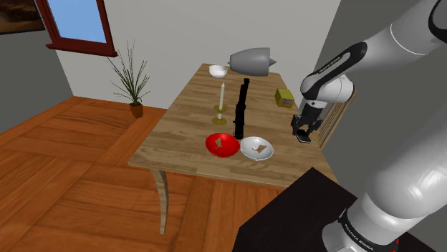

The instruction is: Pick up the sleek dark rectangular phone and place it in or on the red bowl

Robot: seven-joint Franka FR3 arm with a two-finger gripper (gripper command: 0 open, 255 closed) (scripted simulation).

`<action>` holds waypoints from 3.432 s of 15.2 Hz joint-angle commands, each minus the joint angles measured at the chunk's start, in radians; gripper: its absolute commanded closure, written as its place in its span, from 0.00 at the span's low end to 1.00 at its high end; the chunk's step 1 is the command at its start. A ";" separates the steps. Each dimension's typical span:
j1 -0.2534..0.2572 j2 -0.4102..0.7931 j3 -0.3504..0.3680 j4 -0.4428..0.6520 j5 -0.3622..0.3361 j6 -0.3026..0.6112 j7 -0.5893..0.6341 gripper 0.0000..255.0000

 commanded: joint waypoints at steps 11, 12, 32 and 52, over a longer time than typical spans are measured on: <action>0.168 0.066 0.170 0.081 0.038 0.002 0.310 1.00; 0.181 0.078 0.182 0.096 0.041 -0.001 0.333 1.00; 0.372 0.385 0.324 0.482 0.048 -0.059 0.671 1.00; 0.365 0.489 0.335 0.478 0.068 0.049 0.652 0.00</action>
